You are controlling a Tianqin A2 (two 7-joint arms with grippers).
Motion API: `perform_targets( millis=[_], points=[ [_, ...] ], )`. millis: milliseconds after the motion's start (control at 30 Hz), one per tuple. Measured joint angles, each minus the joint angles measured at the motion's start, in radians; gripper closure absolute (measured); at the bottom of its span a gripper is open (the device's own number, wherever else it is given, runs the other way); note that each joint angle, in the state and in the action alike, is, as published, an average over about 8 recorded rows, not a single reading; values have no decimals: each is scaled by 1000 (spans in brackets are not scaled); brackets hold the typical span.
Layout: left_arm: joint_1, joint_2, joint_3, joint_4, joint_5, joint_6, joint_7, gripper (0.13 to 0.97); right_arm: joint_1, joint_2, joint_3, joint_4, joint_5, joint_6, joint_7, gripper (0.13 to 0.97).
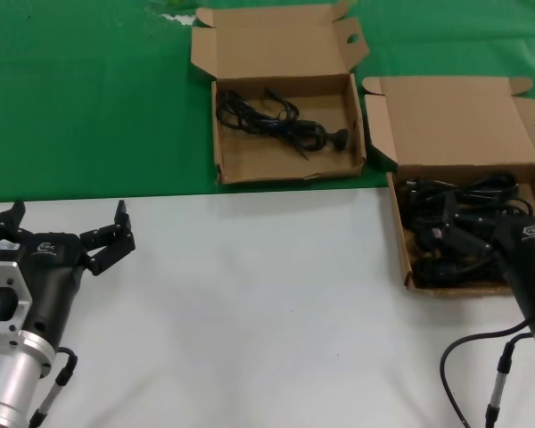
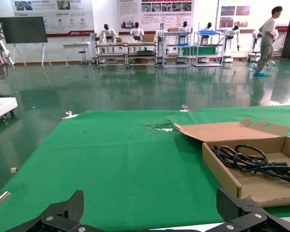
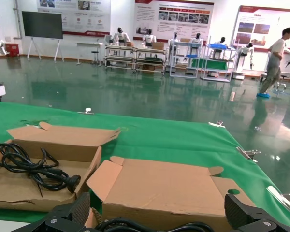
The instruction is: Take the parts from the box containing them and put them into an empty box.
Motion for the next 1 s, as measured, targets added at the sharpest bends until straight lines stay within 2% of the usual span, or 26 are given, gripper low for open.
perform_targets(
  millis=[1000],
  points=[
    [0,0,0,0,0,0,0,132,0,0,0,0,0,0,0,129]
  ],
)
